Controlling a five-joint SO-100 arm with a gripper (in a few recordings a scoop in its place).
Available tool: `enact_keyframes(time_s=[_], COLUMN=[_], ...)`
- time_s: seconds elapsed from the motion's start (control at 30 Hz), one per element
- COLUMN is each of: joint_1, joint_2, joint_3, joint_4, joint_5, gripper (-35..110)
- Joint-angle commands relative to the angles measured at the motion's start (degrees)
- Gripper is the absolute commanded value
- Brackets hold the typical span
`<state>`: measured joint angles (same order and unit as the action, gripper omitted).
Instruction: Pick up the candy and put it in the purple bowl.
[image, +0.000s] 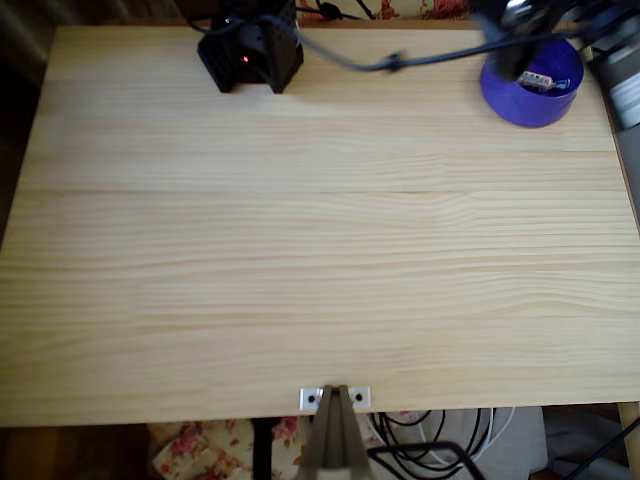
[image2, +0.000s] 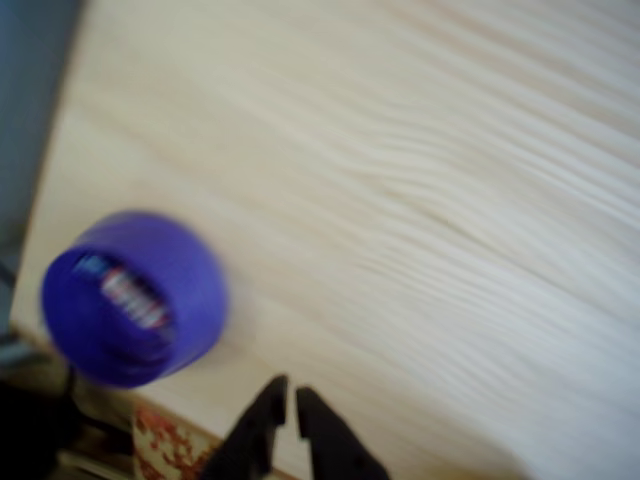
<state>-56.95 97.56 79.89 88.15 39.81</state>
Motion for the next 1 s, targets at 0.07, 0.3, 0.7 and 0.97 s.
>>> enact_keyframes(time_s=[0.07,0.3,0.7,0.97], joint_1=[14.24,31.11,49.75,62.23], joint_2=[19.78,38.06,49.04,72.60], joint_3=[12.57,31.64,45.79,68.03], joint_4=[1.23,-0.35,-9.58,-13.80], joint_5=[2.11,-2.02,-8.96,-16.35], gripper=[-1,3,-1,-1])
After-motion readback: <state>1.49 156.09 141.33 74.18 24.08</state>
